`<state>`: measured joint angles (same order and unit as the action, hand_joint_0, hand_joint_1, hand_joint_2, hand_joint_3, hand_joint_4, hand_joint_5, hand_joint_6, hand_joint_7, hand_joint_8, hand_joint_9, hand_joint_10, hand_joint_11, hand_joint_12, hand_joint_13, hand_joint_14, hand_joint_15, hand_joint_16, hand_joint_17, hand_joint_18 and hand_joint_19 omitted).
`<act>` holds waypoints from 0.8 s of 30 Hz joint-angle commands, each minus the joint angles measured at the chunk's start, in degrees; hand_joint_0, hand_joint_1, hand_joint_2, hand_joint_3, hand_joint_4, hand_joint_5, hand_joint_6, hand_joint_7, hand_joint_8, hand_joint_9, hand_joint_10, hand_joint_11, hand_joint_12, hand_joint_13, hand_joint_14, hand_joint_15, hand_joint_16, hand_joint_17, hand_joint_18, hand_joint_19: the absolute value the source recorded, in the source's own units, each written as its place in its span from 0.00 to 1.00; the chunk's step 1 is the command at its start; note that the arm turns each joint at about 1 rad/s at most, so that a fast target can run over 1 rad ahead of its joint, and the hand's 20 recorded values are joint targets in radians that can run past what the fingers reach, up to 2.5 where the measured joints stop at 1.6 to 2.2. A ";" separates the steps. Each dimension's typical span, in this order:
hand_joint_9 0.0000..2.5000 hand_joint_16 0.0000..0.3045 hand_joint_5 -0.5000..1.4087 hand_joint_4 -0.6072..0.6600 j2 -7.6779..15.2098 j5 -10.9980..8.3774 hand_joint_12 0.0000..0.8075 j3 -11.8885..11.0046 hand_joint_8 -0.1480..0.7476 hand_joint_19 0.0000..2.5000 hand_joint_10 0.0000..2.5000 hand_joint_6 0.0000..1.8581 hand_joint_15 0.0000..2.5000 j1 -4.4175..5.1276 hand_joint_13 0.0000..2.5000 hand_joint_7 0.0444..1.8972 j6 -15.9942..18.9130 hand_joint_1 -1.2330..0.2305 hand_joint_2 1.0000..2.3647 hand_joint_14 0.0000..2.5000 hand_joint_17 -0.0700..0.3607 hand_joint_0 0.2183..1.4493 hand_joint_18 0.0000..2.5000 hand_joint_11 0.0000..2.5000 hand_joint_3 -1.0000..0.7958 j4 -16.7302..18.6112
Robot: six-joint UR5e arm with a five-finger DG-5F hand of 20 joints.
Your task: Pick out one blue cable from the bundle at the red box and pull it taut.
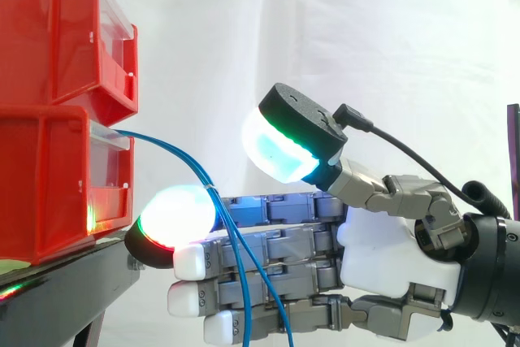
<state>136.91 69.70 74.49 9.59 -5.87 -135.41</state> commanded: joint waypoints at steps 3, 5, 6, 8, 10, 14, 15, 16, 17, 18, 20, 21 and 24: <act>0.30 0.15 0.18 0.63 0.02 0.96 0.42 0.04 0.44 0.22 0.01 0.27 0.14 -0.09 0.27 0.52 1.04 0.42 0.00 0.01 0.40 0.31 0.20 0.18 0.32 -0.91; 0.30 0.15 0.18 0.63 0.02 0.96 0.42 0.04 0.44 0.22 0.01 0.27 0.14 -0.09 0.27 0.52 1.04 0.42 0.00 0.01 0.40 0.32 0.20 0.17 0.32 -0.99; 0.30 0.15 0.18 0.63 0.02 1.05 0.42 0.04 0.44 0.22 0.01 0.27 0.14 -0.09 0.27 0.53 1.04 0.42 0.00 0.01 0.40 0.32 0.20 0.18 0.32 -0.99; 0.30 0.15 0.18 0.62 0.02 2.02 0.42 0.04 0.44 0.22 0.01 0.27 0.15 -0.09 0.28 0.53 0.95 0.42 0.00 0.01 0.40 0.32 0.21 0.18 0.33 -1.17; 0.30 0.15 0.18 0.62 0.02 3.25 0.42 0.04 0.44 0.22 0.01 0.27 0.14 -0.09 0.28 0.54 1.04 0.41 0.01 0.01 0.40 0.32 0.21 0.18 0.33 -2.05; 0.30 0.15 0.18 0.62 0.02 3.86 0.42 -0.05 0.44 0.22 0.01 0.27 0.15 -0.27 0.28 0.54 1.21 0.41 0.01 0.01 0.40 0.32 0.21 0.18 0.34 -2.75; 0.30 0.15 0.18 0.62 0.02 3.86 0.42 0.04 0.44 0.22 0.01 0.27 0.14 -0.36 0.28 0.54 1.30 0.41 0.01 0.01 0.40 0.32 0.21 0.18 0.34 -2.75; 0.30 0.15 0.18 0.62 -0.07 3.95 0.42 -0.05 0.44 0.22 0.01 0.27 0.14 -0.45 0.28 0.55 1.74 0.41 0.01 0.01 0.40 0.32 0.21 0.18 0.34 -2.93; 0.30 0.15 0.18 0.62 -0.07 3.95 0.42 0.04 0.44 0.22 0.01 0.27 0.14 -0.53 0.28 0.55 1.83 0.41 0.01 0.01 0.40 0.33 0.21 0.18 0.34 -2.93; 0.30 0.15 0.18 0.62 -0.07 3.95 0.42 -0.05 0.44 0.22 0.01 0.27 0.15 -0.62 0.28 0.55 1.83 0.41 0.01 0.01 0.40 0.33 0.21 0.18 0.34 -3.02; 0.30 0.15 0.19 0.61 0.02 4.13 0.42 -0.13 0.44 0.22 0.01 0.27 0.15 -0.80 0.28 0.55 1.83 0.41 0.01 0.01 0.41 0.33 0.21 0.18 0.34 -3.02; 0.30 0.15 0.19 0.61 0.02 4.13 0.42 -0.13 0.44 0.22 0.01 0.27 0.15 -0.80 0.28 0.55 1.83 0.41 0.01 0.01 0.41 0.33 0.21 0.18 0.34 -3.02; 0.30 0.15 0.19 0.62 0.02 4.74 0.42 -0.13 0.44 0.22 0.01 0.27 0.15 -0.97 0.28 0.56 1.83 0.41 0.01 0.01 0.41 0.33 0.21 0.18 0.34 -3.02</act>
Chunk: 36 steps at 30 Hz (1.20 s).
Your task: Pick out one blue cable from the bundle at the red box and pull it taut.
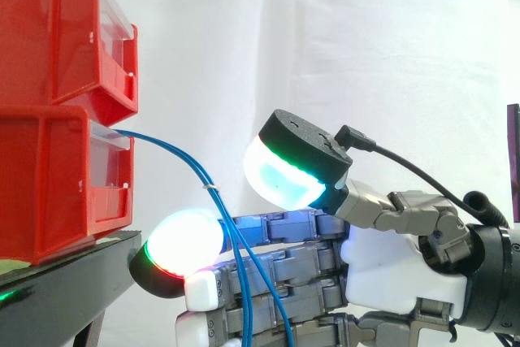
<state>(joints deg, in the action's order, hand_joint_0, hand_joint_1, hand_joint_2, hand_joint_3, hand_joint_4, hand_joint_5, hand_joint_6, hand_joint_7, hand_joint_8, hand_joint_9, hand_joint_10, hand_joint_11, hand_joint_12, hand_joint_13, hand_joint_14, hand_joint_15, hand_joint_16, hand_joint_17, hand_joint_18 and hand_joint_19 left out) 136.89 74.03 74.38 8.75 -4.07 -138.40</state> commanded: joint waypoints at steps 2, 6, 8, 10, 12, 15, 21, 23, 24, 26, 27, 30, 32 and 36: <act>0.31 0.15 0.19 0.62 0.04 0.59 0.42 -0.03 0.44 0.22 0.01 0.27 0.15 -0.31 0.28 0.56 0.03 0.42 0.01 0.01 0.41 0.33 0.21 0.18 0.34 -0.03; 0.31 0.15 0.19 0.61 -0.05 0.68 0.42 -0.20 0.44 0.22 0.01 0.27 0.15 -0.58 0.28 0.56 0.12 0.42 0.01 0.01 0.41 0.33 0.21 0.19 0.34 -0.03; 0.31 0.15 0.19 0.61 -0.05 0.94 0.42 -0.20 0.44 0.22 0.01 0.27 0.15 -0.75 0.28 0.57 0.12 0.42 0.01 0.01 0.41 0.33 0.21 0.19 0.34 -0.20; 0.31 0.15 0.19 0.61 0.04 1.64 0.42 -0.64 0.44 0.22 0.01 0.27 0.15 -0.84 0.28 0.57 0.12 0.42 0.01 0.01 0.41 0.33 0.22 0.18 0.34 -0.56; 0.31 0.15 0.19 0.61 -0.05 2.17 0.42 -1.17 0.44 0.23 0.01 0.27 0.15 -0.93 0.29 0.58 0.12 0.42 0.01 0.01 0.41 0.33 0.22 0.18 0.34 -1.08; 0.31 0.15 0.19 0.61 -0.05 2.70 0.42 -1.79 0.44 0.23 0.01 0.27 0.15 -0.93 0.29 0.58 0.12 0.42 0.01 0.01 0.41 0.33 0.22 0.18 0.34 -2.49; 0.31 0.16 0.19 0.61 -0.05 3.58 0.42 -1.87 0.45 0.23 0.01 0.27 0.15 -1.28 0.29 0.58 0.12 0.42 0.01 0.01 0.41 0.34 0.22 0.19 0.35 -3.02; 0.32 0.16 0.19 0.60 -0.05 3.93 0.42 -1.87 0.45 0.23 0.01 0.27 0.15 -1.37 0.29 0.58 0.03 0.42 0.01 0.01 0.41 0.34 0.22 0.19 0.35 -3.02; 0.32 0.16 0.19 0.60 0.04 4.02 0.42 -1.87 0.44 0.23 0.01 0.27 0.15 -1.37 0.29 0.58 0.03 0.42 0.01 0.01 0.41 0.34 0.22 0.19 0.35 -3.02; 0.32 0.16 0.19 0.60 -0.05 4.28 0.42 -1.87 0.44 0.23 0.01 0.27 0.15 -1.46 0.29 0.59 -0.06 0.42 0.01 0.01 0.41 0.34 0.22 0.19 0.35 -3.02; 0.32 0.16 0.19 0.60 -0.05 4.28 0.42 -1.87 0.45 0.23 0.01 0.27 0.15 -1.46 0.29 0.59 -0.06 0.42 0.01 0.01 0.41 0.34 0.22 0.19 0.35 -3.10; 0.32 0.16 0.19 0.60 -0.05 4.45 0.42 -1.96 0.44 0.23 0.01 0.27 0.15 -1.72 0.30 0.59 -0.06 0.42 0.01 0.01 0.41 0.34 0.22 0.19 0.36 -2.84; 0.32 0.16 0.20 0.60 -0.05 4.72 0.43 -2.22 0.45 0.23 0.01 0.27 0.15 -1.72 0.30 0.59 -0.15 0.42 0.01 0.01 0.41 0.34 0.22 0.19 0.36 -2.93; 0.32 0.16 0.20 0.60 -0.05 5.42 0.43 -2.75 0.45 0.23 0.01 0.27 0.15 -1.81 0.30 0.60 -0.59 0.42 0.01 0.01 0.41 0.34 0.23 0.19 0.36 -3.02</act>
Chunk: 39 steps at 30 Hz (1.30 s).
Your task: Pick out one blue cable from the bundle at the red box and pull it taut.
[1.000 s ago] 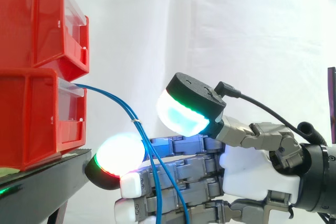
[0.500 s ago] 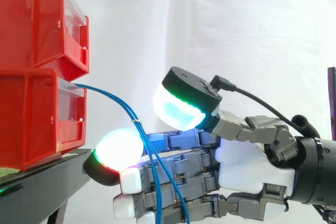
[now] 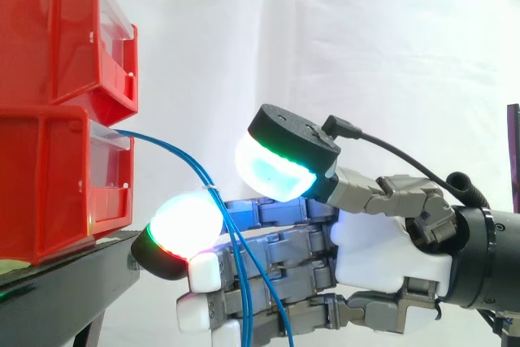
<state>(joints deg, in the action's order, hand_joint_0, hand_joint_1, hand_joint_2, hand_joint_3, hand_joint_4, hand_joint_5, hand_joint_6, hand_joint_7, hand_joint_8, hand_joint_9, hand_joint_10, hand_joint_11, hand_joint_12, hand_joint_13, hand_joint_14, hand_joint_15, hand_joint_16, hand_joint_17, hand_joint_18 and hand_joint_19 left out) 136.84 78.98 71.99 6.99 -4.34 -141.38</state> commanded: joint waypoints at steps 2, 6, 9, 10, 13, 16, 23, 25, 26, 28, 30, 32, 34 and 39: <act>0.32 0.16 0.20 0.60 0.00 1.09 0.43 -0.36 0.44 0.23 0.01 0.27 0.15 -0.23 0.30 0.60 -0.84 0.42 0.01 0.01 0.41 0.34 0.23 0.19 0.37 -0.04; 0.32 0.16 0.20 0.59 0.00 2.15 0.43 -0.36 0.45 0.23 0.01 0.27 0.15 -0.49 0.30 0.62 -1.10 0.42 0.01 0.01 0.41 0.34 0.23 0.19 0.37 -0.04; 0.33 0.16 0.20 0.59 0.00 2.59 0.43 -0.44 0.45 0.23 0.01 0.27 0.15 -0.67 0.30 0.62 -1.10 0.42 0.01 0.01 0.41 0.34 0.23 0.20 0.37 -0.04; 0.33 0.16 0.20 0.59 0.00 3.03 0.42 -0.36 0.45 0.23 0.01 0.27 0.15 -0.75 0.30 0.62 -1.19 0.42 0.01 0.01 0.41 0.34 0.23 0.20 0.37 -0.04; 0.33 0.16 0.20 0.59 0.00 3.38 0.43 -0.44 0.45 0.23 0.01 0.27 0.15 -0.93 0.30 0.63 -1.19 0.42 0.01 0.01 0.41 0.35 0.23 0.20 0.37 -0.04; 0.33 0.16 0.20 0.59 0.00 3.55 0.43 -0.36 0.45 0.23 0.01 0.27 0.16 -1.02 0.30 0.63 -1.19 0.42 0.01 0.01 0.41 0.34 0.23 0.20 0.36 -0.04; 0.33 0.16 0.20 0.60 0.00 4.17 0.43 -0.36 0.45 0.23 0.01 0.27 0.16 -1.28 0.30 0.61 -2.25 0.42 0.01 0.01 0.41 0.32 0.23 0.20 0.33 -0.04; 0.33 0.16 0.20 0.60 0.00 4.26 0.43 -0.36 0.45 0.23 0.01 0.27 0.16 -1.37 0.30 0.61 -2.51 0.42 0.01 0.01 0.41 0.32 0.23 0.20 0.33 -0.04; 0.33 0.16 0.20 0.60 0.00 4.26 0.43 -0.36 0.45 0.23 0.01 0.27 0.15 -1.37 0.30 0.61 -3.04 0.42 0.00 0.01 0.41 0.32 0.23 0.20 0.33 -0.04; 0.33 0.16 0.20 0.60 0.00 4.26 0.43 -0.36 0.45 0.23 0.01 0.27 0.15 -1.46 0.30 0.60 -4.71 0.42 0.00 0.01 0.41 0.32 0.23 0.20 0.33 0.14; 0.33 0.16 0.20 0.60 0.00 4.26 0.43 -0.36 0.45 0.23 0.01 0.27 0.16 -1.46 0.30 0.60 -5.85 0.42 0.00 0.01 0.41 0.31 0.23 0.20 0.32 0.22; 0.33 0.16 0.19 0.61 0.00 4.17 0.44 -0.36 0.45 0.23 0.01 0.27 0.16 -1.46 0.30 0.59 -6.91 0.42 0.00 0.01 0.42 0.31 0.23 0.20 0.32 0.22; 0.33 0.16 0.19 0.60 0.09 4.08 0.44 -0.36 0.45 0.23 0.01 0.27 0.16 -1.46 0.30 0.58 -7.52 0.42 0.00 0.01 0.42 0.30 0.23 0.20 0.32 0.22; 0.32 0.16 0.19 0.62 0.09 3.99 0.44 -0.44 0.45 0.23 0.01 0.27 0.15 -1.46 0.30 0.57 -8.22 0.42 0.00 0.01 0.42 0.30 0.23 0.20 0.31 0.49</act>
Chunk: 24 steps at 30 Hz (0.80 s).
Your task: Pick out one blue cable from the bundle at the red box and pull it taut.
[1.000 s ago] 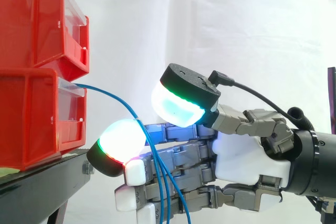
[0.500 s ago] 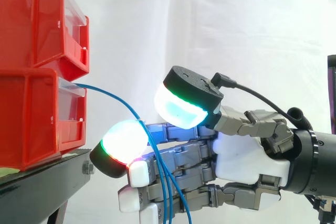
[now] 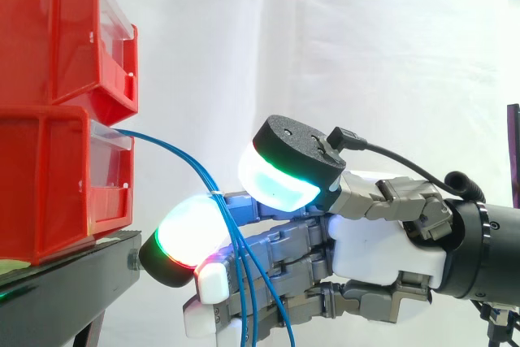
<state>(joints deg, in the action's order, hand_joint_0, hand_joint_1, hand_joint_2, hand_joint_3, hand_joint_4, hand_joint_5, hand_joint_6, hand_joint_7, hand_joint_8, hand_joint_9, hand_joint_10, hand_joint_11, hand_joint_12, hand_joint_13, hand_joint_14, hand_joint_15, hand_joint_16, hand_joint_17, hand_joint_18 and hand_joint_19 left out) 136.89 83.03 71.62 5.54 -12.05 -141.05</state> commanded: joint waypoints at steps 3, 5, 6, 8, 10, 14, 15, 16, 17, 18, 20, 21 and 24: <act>0.32 0.16 0.19 0.62 -0.04 -0.15 0.44 0.01 0.45 0.23 0.01 0.27 0.15 0.18 0.30 0.57 -1.14 0.43 0.00 0.01 0.42 0.30 0.23 0.20 0.31 0.25; 0.32 0.16 0.19 0.61 0.04 -0.15 0.44 0.01 0.45 0.23 0.01 0.27 0.16 0.18 0.30 0.58 -1.22 0.44 0.00 0.01 0.42 0.30 0.23 0.20 0.31 0.34; 0.32 0.16 0.19 0.61 0.04 -0.15 0.44 0.01 0.45 0.23 0.01 0.27 0.16 0.18 0.30 0.58 -1.22 0.44 0.00 0.01 0.42 0.30 0.23 0.20 0.31 0.34; 0.32 0.16 0.19 0.60 -0.04 0.12 0.43 0.01 0.45 0.24 0.01 0.27 0.16 0.00 0.30 0.59 -1.14 0.46 0.00 0.01 0.42 0.31 0.23 0.20 0.33 0.34; 0.32 0.16 0.19 0.61 -0.04 0.21 0.43 0.01 0.45 0.24 0.01 0.27 0.16 -0.18 0.30 0.59 -0.87 0.46 0.01 0.01 0.42 0.32 0.23 0.20 0.33 0.34; 0.33 0.16 0.20 0.60 -0.04 0.38 0.43 -0.08 0.45 0.24 0.01 0.27 0.16 -0.44 0.30 0.60 -0.08 0.47 0.01 0.01 0.42 0.33 0.23 0.19 0.35 0.34; 0.33 0.16 0.20 0.60 -0.04 0.82 0.43 -0.08 0.45 0.24 0.01 0.27 0.16 -0.62 0.30 0.60 0.36 0.47 0.01 0.01 0.42 0.33 0.23 0.19 0.35 0.25; 0.33 0.16 0.20 0.60 -0.04 0.91 0.44 -0.08 0.45 0.24 0.01 0.27 0.16 -0.70 0.30 0.61 0.53 0.47 0.01 0.01 0.42 0.33 0.23 0.20 0.35 0.25; 0.33 0.16 0.20 0.59 -0.04 1.26 0.44 -0.08 0.45 0.25 0.01 0.27 0.16 -0.79 0.30 0.63 0.62 0.47 0.01 0.01 0.42 0.33 0.23 0.20 0.36 0.34; 0.33 0.16 0.20 0.59 -0.04 1.44 0.44 -0.17 0.45 0.25 0.01 0.27 0.16 -0.97 0.30 0.63 0.53 0.47 0.01 0.01 0.42 0.33 0.23 0.20 0.36 0.34; 0.33 0.16 0.21 0.58 0.04 1.61 0.44 -0.08 0.46 0.25 0.01 0.27 0.16 -1.23 0.30 0.65 0.71 0.47 0.01 0.01 0.42 0.33 0.23 0.20 0.37 0.25; 0.33 0.16 0.21 0.57 -0.04 2.05 0.44 -0.17 0.46 0.25 0.01 0.27 0.16 -1.49 0.30 0.66 0.71 0.47 0.01 0.01 0.42 0.33 0.23 0.20 0.37 -0.19; 0.33 0.16 0.20 0.57 -0.04 2.40 0.44 -0.17 0.46 0.25 0.01 0.29 0.16 -1.76 0.30 0.65 0.71 0.47 0.01 0.01 0.42 0.33 0.24 0.20 0.38 0.08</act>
<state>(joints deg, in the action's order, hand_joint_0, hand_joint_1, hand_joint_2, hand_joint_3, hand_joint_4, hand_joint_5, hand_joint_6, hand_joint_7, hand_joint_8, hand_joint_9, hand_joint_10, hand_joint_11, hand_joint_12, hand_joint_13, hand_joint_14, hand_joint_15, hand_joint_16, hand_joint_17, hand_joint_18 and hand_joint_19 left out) 136.86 84.91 71.48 4.17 -11.39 -141.01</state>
